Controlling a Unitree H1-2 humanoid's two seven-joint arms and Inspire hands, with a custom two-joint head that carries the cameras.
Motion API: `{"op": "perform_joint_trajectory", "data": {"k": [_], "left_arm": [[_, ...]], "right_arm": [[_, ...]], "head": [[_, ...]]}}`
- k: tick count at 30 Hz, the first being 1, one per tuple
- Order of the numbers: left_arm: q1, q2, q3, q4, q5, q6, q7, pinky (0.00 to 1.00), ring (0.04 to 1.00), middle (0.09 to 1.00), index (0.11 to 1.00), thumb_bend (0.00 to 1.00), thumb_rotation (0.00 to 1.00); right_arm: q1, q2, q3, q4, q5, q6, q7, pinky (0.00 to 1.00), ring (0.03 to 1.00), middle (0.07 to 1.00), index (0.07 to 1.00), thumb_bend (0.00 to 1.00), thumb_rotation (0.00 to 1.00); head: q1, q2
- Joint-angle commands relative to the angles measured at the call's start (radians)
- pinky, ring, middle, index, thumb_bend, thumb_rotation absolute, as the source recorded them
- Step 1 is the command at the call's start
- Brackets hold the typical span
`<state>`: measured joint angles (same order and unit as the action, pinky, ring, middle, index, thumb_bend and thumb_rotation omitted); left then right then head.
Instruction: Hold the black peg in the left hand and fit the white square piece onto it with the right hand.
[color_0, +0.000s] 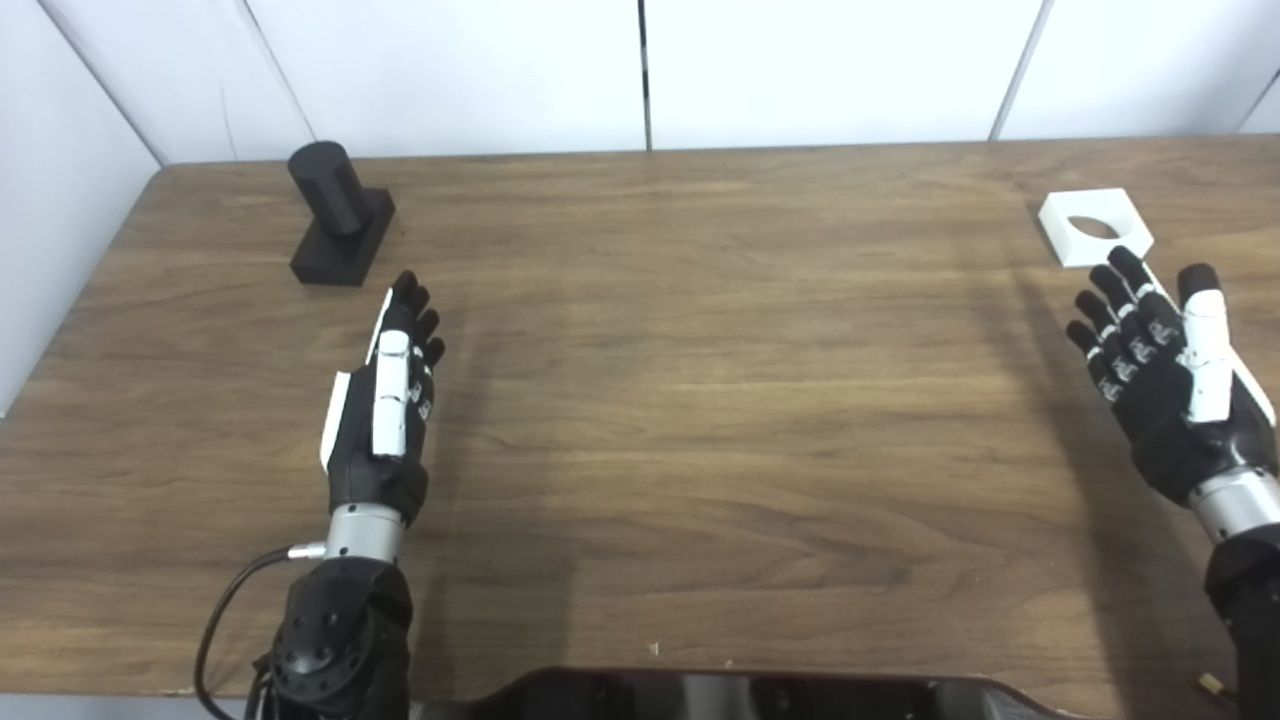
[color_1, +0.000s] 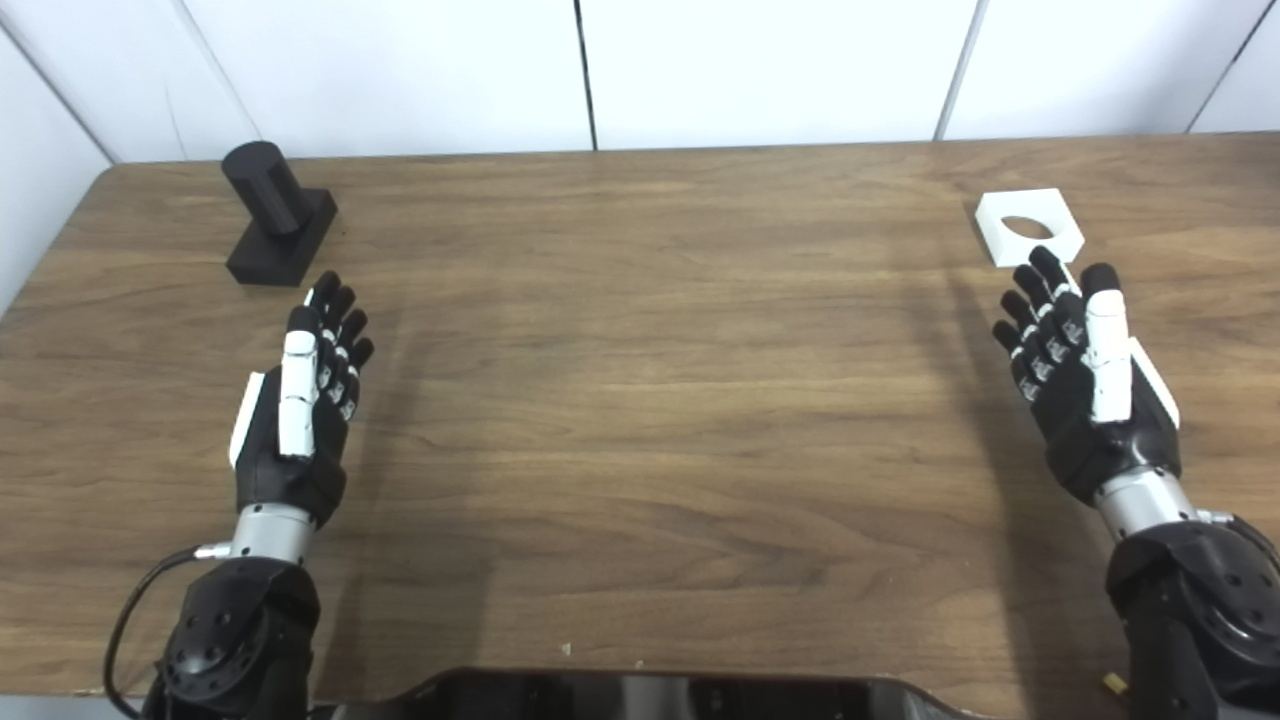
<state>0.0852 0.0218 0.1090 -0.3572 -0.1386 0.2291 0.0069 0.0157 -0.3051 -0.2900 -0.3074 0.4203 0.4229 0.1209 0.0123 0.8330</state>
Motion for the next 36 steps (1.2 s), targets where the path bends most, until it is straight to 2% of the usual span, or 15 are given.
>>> {"op": "perform_joint_trajectory", "data": {"k": [1, 17, 21, 24, 25, 27, 29, 32, 34, 36], "left_arm": [[-0.019, 0.006, -0.003, -0.030, 0.010, -0.014, 0.005, 1.00, 1.000, 1.000, 1.000, 0.54, 0.94], [-0.023, 0.000, 0.001, -0.025, 0.010, -0.014, 0.003, 1.00, 1.000, 1.000, 1.000, 0.54, 0.91], [-0.029, -0.002, 0.004, -0.030, 0.006, -0.007, 0.006, 1.00, 1.000, 1.000, 1.000, 0.58, 0.84], [-0.044, 0.015, 0.000, -0.031, 0.052, -0.006, 0.015, 1.00, 1.000, 1.000, 1.000, 0.58, 0.75], [-0.055, 0.021, 0.001, -0.031, 0.094, -0.002, 0.032, 1.00, 1.000, 1.000, 1.000, 0.58, 0.74], [-0.071, 0.032, -0.002, -0.034, 0.187, 0.001, 0.068, 1.00, 1.000, 0.992, 1.000, 0.58, 0.55], [-0.090, 0.047, -0.005, -0.039, 0.289, 0.022, 0.104, 1.00, 0.994, 0.991, 1.000, 0.61, 0.48], [-0.124, 0.082, -0.015, -0.054, 0.447, 0.092, 0.133, 0.99, 0.984, 1.000, 1.000, 0.69, 0.48], [-0.164, 0.104, -0.018, -0.063, 0.563, 0.182, 0.144, 0.96, 0.994, 1.000, 1.000, 0.77, 0.49], [-0.199, 0.113, -0.013, -0.060, 0.658, 0.233, 0.140, 0.93, 0.998, 1.000, 1.000, 0.85, 0.50]], "right_arm": [[-0.036, -0.019, -0.009, -0.034, 0.009, -0.010, 0.001, 1.00, 1.000, 1.000, 1.000, 0.53, 1.00], [-0.033, -0.020, -0.006, -0.036, 0.009, -0.012, 0.002, 1.00, 1.000, 1.000, 1.000, 0.53, 1.00], [-0.031, -0.020, -0.006, -0.032, 0.011, -0.015, 0.005, 1.00, 1.000, 1.000, 1.000, 0.52, 1.00], [-0.028, -0.022, -0.006, -0.025, 0.011, -0.023, 0.011, 1.00, 1.000, 1.000, 1.000, 0.52, 1.00], [-0.028, -0.022, -0.006, -0.024, 0.011, -0.024, 0.012, 1.00, 1.000, 1.000, 1.000, 0.52, 1.00], [-0.028, -0.023, -0.004, -0.023, 0.010, -0.023, 0.012, 1.00, 1.000, 1.000, 1.000, 0.53, 1.00], [-0.030, -0.021, -0.006, -0.020, 0.012, -0.019, 0.009, 1.00, 1.000, 1.000, 1.000, 0.53, 1.00], [-0.034, -0.018, -0.007, -0.015, 0.015, -0.021, 0.009, 1.00, 1.000, 1.000, 1.000, 0.53, 1.00], [-0.035, -0.020, -0.001, -0.009, 0.006, -0.027, 0.010, 1.00, 1.000, 1.000, 1.000, 0.54, 1.00], [-0.036, -0.020, 0.004, -0.004, -0.005, -0.033, 0.009, 1.00, 1.000, 1.000, 1.000, 0.55, 1.00]], "head": [[0.000, 0.003], [0.007, -0.006], [0.016, -0.012], [0.023, -0.015], [0.025, -0.016], [0.026, -0.016], [0.028, -0.016], [0.028, -0.016], [0.037, -0.019], [0.037, -0.019]]}}
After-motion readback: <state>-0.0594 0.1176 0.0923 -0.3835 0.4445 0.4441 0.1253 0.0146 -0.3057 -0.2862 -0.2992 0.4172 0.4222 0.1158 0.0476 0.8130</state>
